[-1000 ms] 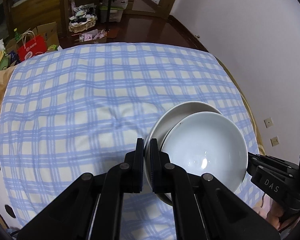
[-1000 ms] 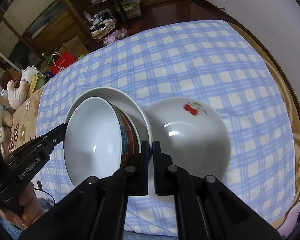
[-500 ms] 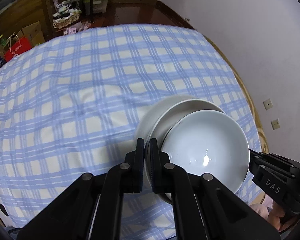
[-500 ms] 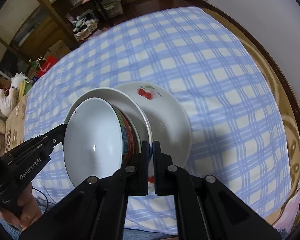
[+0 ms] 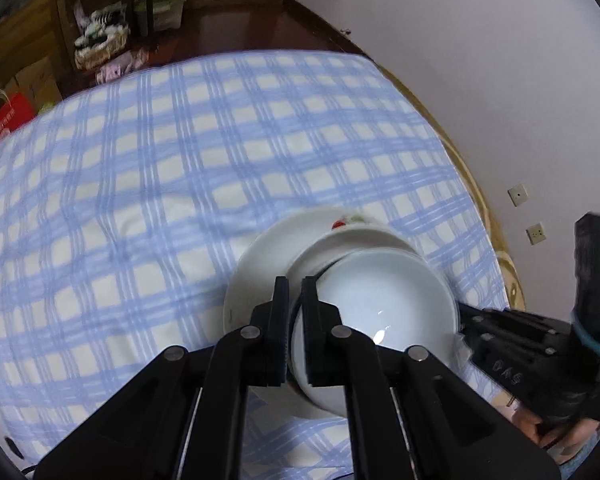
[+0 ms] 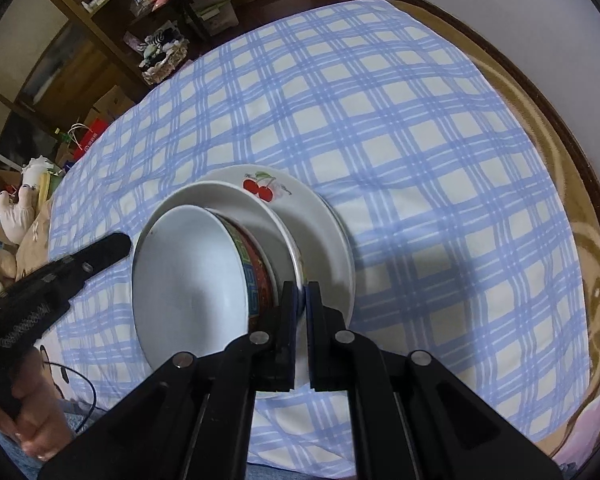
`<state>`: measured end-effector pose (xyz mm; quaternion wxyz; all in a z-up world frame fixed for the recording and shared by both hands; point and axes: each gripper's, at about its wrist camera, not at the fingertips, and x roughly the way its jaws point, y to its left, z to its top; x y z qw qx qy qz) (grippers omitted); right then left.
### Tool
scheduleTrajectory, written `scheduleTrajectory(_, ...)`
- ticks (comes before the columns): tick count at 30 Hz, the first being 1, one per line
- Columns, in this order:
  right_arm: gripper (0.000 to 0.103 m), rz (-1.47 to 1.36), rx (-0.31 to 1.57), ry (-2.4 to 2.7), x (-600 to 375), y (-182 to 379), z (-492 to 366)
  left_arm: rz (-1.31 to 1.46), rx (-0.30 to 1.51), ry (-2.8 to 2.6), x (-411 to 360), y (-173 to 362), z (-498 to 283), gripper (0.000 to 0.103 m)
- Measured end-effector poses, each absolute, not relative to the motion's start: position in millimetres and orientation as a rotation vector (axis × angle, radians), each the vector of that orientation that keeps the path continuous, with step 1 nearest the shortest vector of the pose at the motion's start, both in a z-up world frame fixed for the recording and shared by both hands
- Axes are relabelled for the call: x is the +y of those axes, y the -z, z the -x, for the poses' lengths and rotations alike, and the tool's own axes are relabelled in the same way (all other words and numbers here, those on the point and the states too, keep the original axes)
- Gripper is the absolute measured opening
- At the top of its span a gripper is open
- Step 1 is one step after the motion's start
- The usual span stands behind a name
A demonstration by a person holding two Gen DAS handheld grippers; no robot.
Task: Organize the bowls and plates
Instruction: 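Lower the bowl stack onto the cherry plates with both tools, then open both tools and pull them back from the stacked dishes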
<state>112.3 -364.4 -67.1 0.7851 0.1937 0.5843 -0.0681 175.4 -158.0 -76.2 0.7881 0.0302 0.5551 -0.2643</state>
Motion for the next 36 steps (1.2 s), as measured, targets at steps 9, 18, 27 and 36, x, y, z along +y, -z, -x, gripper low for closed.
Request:
scheduleTrajectory(9,0.006,-0.328,1.207,0.153,-360,41,-112,-0.128,1.179,0.481,-152,72,-175,0.008)
scheduleTrajectory(18,0.048,-0.355,1.117,0.157,-364,10,-92,-0.154,1.142,0.446,-138,53,-154,0.018)
scheduleTrajectory(27,0.068,-0.335,1.042,0.165,-354,-17,-65,-0.139,1.09,0.406,-108,32,-128,0.046)
scheduleTrajectory(36,0.103,-0.229,0.923,0.184,-333,-33,-25,-0.146,0.917,0.323,-72,11,-89,0.09)
